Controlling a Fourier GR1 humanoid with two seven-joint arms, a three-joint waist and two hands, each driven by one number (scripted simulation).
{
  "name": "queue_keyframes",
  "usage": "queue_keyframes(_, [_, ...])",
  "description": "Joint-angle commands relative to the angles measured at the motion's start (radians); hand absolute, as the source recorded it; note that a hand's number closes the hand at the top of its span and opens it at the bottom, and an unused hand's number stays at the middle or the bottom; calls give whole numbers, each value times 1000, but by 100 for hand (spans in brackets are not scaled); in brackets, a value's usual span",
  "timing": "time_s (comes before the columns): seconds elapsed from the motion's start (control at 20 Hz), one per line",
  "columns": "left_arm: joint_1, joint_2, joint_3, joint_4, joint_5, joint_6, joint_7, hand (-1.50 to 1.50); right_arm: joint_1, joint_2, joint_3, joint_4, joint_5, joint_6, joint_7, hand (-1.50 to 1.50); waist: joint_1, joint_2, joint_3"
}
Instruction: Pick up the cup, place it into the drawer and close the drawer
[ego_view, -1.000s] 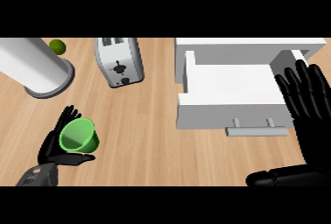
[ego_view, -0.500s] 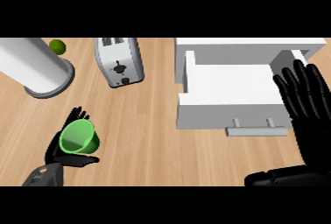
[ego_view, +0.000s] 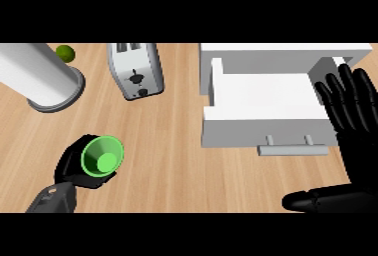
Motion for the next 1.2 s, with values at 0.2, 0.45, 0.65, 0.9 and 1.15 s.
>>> queue_keyframes(0.2, [41, -80, 36, -63, 38, 98, -195, 150, 61, 21, 31, -4, 31, 7, -38, -150, 8, -4, 2])
queue_keyframes(0.45, [49, -116, 83, -163, 96, 231, -164, 150, 21, -21, -30, -44, -36, 12, 31, -150, 14, -8, 3])
queue_keyframes(0.65, [46, -134, 68, -162, 99, 196, -216, 150, 24, 18, 0, 14, 15, -4, -37, -150, 8, -3, 2])
queue_keyframes(0.9, [83, -190, -17, -449, 112, 224, -50, 150, 34, 2, -23, 44, 20, 19, -80, -150, 22, -8, 3])
queue_keyframes(1.15, [53, -203, -86, -681, 125, 275, 177, 150, 74, 9, -7, -24, -1, 12, -17, -150, 17, -9, 3])
